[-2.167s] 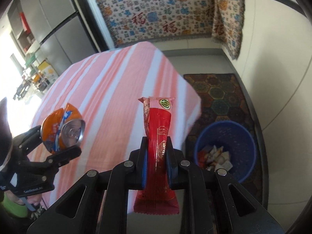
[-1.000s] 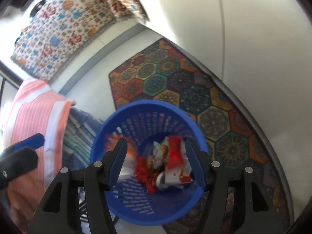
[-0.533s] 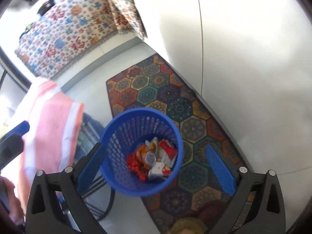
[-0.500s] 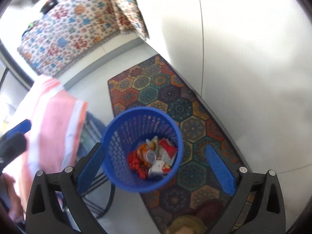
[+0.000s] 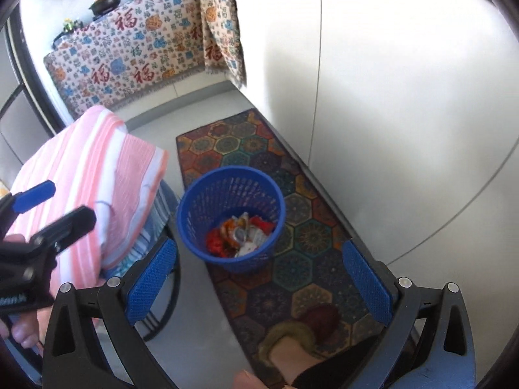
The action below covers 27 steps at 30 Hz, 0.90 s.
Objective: Collect trash
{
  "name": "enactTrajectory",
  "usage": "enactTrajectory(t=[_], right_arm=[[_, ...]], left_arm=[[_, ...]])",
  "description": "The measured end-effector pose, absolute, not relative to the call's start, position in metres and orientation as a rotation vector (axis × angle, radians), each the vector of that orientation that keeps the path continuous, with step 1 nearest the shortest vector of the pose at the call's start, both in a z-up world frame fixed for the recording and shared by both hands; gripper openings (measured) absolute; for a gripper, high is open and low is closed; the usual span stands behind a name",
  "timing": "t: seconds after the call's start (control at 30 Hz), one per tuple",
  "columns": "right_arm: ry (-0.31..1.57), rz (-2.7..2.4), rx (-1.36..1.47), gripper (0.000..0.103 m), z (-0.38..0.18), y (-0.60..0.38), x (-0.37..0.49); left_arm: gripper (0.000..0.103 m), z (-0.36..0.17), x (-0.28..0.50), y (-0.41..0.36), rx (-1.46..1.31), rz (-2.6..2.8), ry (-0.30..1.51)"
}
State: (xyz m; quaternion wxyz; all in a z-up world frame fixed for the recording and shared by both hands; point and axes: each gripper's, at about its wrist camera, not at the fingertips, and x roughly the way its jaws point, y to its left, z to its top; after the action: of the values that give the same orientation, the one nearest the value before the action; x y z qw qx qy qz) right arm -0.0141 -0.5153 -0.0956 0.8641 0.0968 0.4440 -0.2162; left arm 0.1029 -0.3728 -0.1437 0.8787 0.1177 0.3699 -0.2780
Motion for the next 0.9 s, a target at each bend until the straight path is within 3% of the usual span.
enactTrajectory(t=[0.9], right_arm=[[0.936, -0.423, 0.164, 0.103, -0.074, -0.478, -0.034]], left_arm=[[0.103, -0.123, 0.083, -0.347, 0.216, -0.558, 0.814]])
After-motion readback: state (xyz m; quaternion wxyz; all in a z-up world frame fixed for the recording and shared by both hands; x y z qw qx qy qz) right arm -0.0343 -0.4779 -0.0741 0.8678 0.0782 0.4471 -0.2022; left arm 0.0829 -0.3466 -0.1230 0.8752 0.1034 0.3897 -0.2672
